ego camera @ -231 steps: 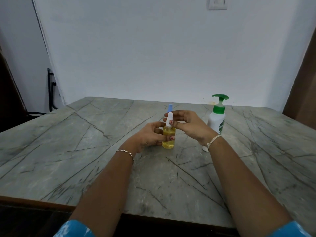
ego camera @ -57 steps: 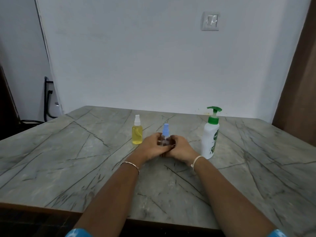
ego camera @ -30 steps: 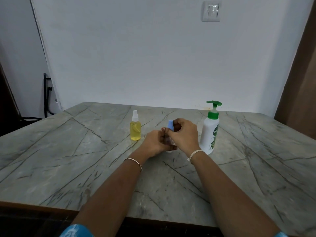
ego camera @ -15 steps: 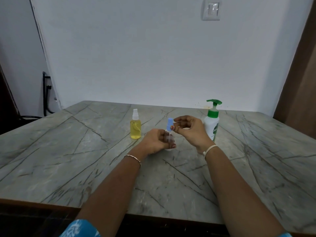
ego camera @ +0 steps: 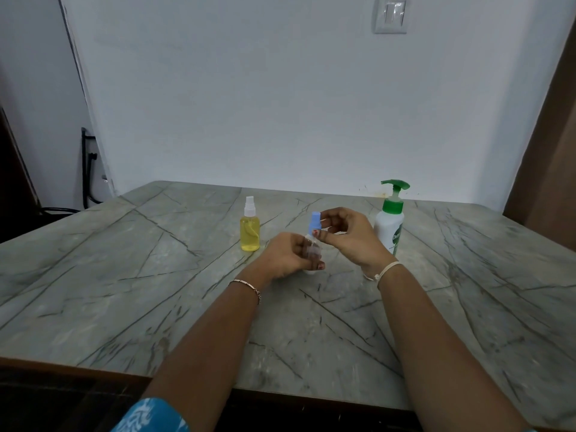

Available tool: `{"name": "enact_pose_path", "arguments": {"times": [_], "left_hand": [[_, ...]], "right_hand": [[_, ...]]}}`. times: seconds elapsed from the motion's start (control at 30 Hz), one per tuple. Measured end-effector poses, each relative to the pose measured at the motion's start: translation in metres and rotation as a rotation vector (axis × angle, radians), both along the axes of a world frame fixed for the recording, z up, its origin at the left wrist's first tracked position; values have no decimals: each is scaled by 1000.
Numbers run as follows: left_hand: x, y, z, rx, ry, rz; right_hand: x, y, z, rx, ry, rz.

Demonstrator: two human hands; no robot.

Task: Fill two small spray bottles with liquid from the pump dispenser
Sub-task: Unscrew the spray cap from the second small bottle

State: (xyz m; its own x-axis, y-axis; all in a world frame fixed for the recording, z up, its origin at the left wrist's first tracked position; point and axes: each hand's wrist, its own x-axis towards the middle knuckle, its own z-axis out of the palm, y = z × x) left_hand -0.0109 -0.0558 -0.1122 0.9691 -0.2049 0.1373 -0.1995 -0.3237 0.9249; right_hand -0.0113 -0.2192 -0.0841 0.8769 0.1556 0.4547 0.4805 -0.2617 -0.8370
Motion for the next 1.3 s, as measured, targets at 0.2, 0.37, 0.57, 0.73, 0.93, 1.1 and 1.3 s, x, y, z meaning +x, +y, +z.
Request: {"name": "enact_pose_path", "arguments": {"times": [0.2,0.37,0.57,0.73,0.93,1.1,1.3], "left_hand": [[1,1,-1,14,-20,-6],[-3,0,2,37,-34,-1],[-3,-1,3,-9,0,3],[-5,-2,4,-23,4,3],[-3,-2,4,-13,22,20],[-8,-2,8,-8,33,17],[-12,14,18,11,97,60]], "right_hand": [[-2,9,0,6,23,67],[6,15,-7,-46,-46,-7],[5,5,-2,-10,-31,-10],[4,13,-4,-155,-122,-81],[-1,8,6,99,-150,-86],[-8,12,11,298,-181,-133],[-8,14,11,444,-192,-180]]}}
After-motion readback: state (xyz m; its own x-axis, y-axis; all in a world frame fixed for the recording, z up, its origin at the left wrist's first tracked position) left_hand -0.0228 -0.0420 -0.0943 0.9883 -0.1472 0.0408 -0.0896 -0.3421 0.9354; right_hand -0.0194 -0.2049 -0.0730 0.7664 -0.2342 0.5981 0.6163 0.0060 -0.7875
